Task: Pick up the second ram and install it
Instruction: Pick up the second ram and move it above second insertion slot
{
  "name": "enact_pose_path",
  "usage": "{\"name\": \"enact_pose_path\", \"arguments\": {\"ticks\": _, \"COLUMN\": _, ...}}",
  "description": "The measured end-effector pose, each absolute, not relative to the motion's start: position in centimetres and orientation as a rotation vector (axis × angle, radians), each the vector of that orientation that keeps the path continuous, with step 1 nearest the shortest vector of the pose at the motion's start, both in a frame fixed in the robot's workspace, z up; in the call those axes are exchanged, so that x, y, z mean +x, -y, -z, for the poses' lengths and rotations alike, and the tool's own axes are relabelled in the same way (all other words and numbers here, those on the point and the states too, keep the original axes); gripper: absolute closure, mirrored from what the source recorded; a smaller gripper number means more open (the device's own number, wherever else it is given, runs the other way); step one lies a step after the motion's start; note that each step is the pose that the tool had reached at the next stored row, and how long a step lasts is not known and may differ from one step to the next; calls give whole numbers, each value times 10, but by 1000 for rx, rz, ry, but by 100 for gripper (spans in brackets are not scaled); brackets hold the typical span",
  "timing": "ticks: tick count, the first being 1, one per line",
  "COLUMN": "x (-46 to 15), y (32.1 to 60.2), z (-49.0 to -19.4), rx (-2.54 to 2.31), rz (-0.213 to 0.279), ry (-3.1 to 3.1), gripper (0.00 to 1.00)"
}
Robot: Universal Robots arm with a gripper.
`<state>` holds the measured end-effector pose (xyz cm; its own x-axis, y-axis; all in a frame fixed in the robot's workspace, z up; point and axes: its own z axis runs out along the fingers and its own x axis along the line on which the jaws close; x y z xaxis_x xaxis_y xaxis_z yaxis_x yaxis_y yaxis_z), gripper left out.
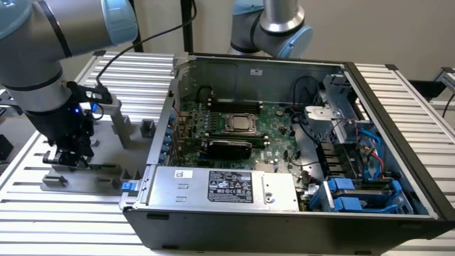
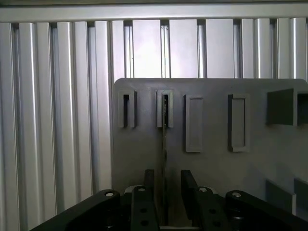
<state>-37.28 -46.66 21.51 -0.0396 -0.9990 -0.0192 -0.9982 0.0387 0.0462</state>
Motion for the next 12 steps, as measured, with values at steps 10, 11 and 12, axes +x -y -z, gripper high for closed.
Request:
{"name": "enact_pose_path", "arguments": {"ticks": 10, "x": -374, "y": 467, "z": -198, "rx": 2165, "rz": 75, "ry": 2251, "gripper": 64}}
{"name": "enact_pose_path", "arguments": {"ticks": 11, "x": -374, "y": 467, "z": -198, "rx": 2165, "rz": 76, "ry": 2252, "gripper": 64}}
{"name": "enact_pose_path", "arguments": {"ticks": 12, "x": -374, "y": 468, "z": -198, "rx": 2167, "rz": 79, "ry": 2253, "gripper": 64}}
